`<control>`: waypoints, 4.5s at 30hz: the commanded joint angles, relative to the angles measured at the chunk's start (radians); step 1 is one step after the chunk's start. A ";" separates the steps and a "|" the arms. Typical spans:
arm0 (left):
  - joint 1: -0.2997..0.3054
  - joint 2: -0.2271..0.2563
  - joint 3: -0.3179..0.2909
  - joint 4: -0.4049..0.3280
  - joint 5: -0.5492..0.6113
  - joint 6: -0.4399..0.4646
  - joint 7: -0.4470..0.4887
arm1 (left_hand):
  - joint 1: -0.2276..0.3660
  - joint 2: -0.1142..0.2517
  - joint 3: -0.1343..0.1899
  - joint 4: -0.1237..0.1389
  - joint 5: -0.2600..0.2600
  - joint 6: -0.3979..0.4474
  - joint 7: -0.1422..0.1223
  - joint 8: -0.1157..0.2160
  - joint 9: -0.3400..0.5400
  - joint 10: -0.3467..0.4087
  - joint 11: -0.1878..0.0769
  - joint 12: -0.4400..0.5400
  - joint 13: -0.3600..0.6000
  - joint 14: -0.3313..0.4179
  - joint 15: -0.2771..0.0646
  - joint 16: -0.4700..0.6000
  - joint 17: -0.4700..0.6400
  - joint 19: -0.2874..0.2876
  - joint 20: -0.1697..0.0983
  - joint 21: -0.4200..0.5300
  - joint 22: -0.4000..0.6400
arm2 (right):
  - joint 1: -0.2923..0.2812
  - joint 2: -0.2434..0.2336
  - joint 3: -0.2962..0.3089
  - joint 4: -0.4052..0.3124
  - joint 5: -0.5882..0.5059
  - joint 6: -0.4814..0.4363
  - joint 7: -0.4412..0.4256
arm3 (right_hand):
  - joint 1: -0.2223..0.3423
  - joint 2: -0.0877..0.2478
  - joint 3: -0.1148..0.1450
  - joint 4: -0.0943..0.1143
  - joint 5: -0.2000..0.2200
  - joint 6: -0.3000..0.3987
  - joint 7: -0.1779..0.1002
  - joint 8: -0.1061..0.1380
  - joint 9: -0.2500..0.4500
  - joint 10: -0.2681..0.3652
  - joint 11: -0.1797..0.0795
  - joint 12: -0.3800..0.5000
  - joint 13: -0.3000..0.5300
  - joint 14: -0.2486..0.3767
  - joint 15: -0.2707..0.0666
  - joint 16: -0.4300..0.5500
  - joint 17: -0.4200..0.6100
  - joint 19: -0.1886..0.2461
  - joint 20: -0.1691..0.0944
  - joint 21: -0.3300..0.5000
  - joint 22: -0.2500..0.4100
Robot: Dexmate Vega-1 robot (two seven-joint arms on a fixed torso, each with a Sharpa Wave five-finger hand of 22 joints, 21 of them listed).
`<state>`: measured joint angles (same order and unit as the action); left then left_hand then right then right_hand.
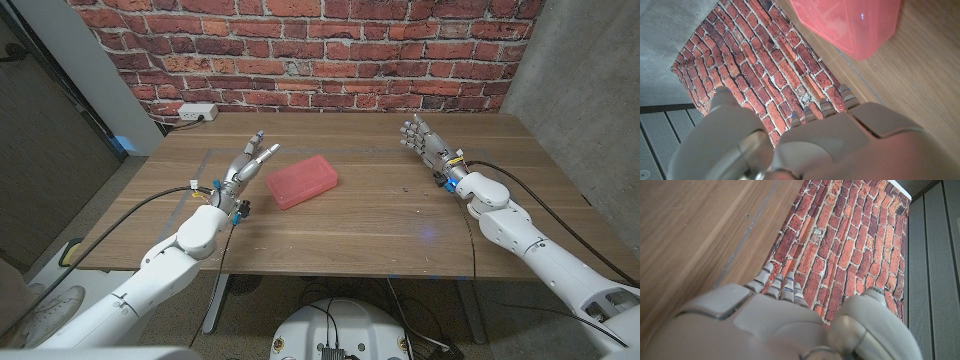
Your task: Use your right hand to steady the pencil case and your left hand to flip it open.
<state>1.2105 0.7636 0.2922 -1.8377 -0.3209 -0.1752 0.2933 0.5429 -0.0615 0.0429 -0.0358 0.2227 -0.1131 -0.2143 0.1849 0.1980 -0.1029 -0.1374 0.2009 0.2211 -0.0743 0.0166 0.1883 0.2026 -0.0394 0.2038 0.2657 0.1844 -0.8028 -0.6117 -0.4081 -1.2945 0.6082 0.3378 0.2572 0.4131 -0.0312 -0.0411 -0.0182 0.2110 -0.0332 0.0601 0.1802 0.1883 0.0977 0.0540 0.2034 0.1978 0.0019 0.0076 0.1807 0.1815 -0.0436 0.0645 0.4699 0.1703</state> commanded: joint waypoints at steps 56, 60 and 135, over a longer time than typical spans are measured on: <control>-0.239 0.112 0.316 -0.144 0.633 0.576 -0.132 | 0.057 0.010 -0.013 -0.033 -0.001 -0.103 -0.003 0.012 0.024 -0.159 0.013 0.003 0.038 -0.086 0.109 0.008 0.027 0.042 0.015 -0.043 0.006 | -0.017 -0.024 0.010 -0.037 0.023 -0.007 0.022 | 0.012 0.005 -0.013 -0.005 0.007 -0.019 0.002 0.013 0.005 -0.018 -0.012 0.009 0.002 0.005 0.022 0.013 0.007 0.037 0.110 -0.034 0.002; -0.249 0.103 0.337 -0.145 0.654 0.598 -0.143 | 0.048 0.002 -0.021 -0.030 0.000 -0.104 -0.004 0.016 0.027 -0.160 0.016 0.007 0.040 -0.087 0.110 0.010 0.027 0.036 0.015 -0.047 0.006 | -0.022 -0.023 0.012 -0.043 0.024 -0.007 0.013 | 0.010 0.006 -0.015 -0.004 0.007 -0.020 0.000 0.014 0.005 -0.020 -0.011 0.010 0.002 0.006 0.033 0.013 0.008 0.036 0.123 -0.040 0.002; -0.276 -0.015 0.212 0.094 0.391 0.131 -0.045 | 1.233 0.133 0.355 -0.164 0.318 0.150 0.030 0.108 0.117 -0.040 0.065 0.054 0.220 0.292 -0.141 0.642 0.723 0.439 -0.262 0.909 0.374 | -0.102 -0.029 0.083 -0.096 0.081 -0.011 -0.073 | 0.014 0.020 -0.019 -0.005 0.009 -0.011 -0.012 0.019 0.004 -0.021 -0.032 0.017 0.002 0.014 0.057 0.015 0.008 0.087 0.148 -0.071 0.003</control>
<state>0.9288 0.7705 0.5570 -1.7875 0.1586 0.0489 0.2305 1.3346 -0.3602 0.2599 -0.0686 0.5377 0.0352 -0.1901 0.2953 0.3136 -0.1402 -0.0783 0.2549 0.4385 0.1896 -0.0081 0.6492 0.5262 0.2493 0.1179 0.9298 0.3358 -0.8831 -0.6334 -0.3392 -1.3723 0.6824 0.3243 0.2026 0.4251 -0.0240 -0.0537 -0.0220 0.2139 -0.0467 0.0498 0.1966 0.1881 0.0737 0.0318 0.2153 0.1974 0.0180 0.0554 0.1924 0.1859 0.0354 0.2071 0.4057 0.1698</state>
